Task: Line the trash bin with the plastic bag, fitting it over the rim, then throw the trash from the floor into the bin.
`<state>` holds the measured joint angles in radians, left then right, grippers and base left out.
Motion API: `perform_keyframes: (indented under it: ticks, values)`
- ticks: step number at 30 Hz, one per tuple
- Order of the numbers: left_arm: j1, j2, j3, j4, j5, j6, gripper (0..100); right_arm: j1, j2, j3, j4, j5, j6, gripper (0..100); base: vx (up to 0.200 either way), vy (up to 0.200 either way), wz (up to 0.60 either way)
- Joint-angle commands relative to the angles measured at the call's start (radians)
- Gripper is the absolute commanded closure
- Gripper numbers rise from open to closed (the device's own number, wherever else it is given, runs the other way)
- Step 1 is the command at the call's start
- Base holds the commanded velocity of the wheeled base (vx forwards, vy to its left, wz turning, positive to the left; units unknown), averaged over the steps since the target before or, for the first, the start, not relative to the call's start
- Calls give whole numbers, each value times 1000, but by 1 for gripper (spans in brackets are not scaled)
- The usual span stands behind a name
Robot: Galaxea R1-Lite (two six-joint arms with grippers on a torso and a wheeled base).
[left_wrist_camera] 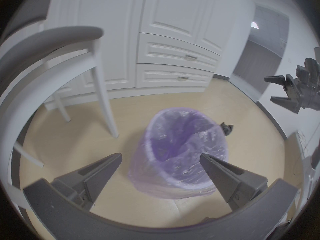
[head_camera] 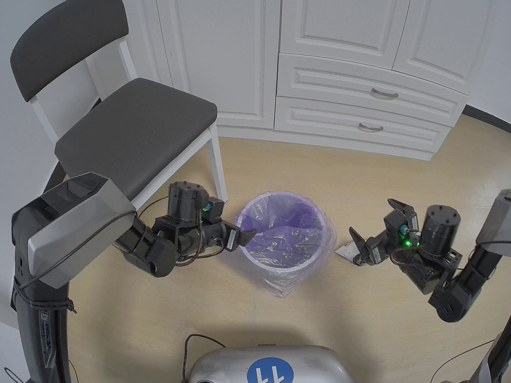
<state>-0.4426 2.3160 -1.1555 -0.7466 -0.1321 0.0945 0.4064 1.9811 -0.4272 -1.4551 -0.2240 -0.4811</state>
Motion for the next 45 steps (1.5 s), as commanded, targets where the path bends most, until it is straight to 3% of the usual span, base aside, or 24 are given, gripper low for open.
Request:
perform_keyframes:
  ticks: [1,10,20,37,38,45]
  values:
    - [-90,99,-260,191,-75,79,0,5,-113,217,-116,26,-169,0,0,0,0]
    - [-96,243,-518,377,-75,142,0,0,-38,165,-116,57,-165,0,0,0,0]
    - [-90,405,-716,418,-69,172,0,-18,5,134,-116,55,-165,0,0,0,0]
    - [-105,428,-750,417,-72,174,0,-27,24,111,-116,48,-165,0,0,0,0]
    - [-105,425,-748,409,-75,172,100,-34,24,110,-116,48,-165,0,0,0,0]
    - [-105,370,-661,397,-73,171,100,-38,22,108,-116,48,-165,0,0,0,0]
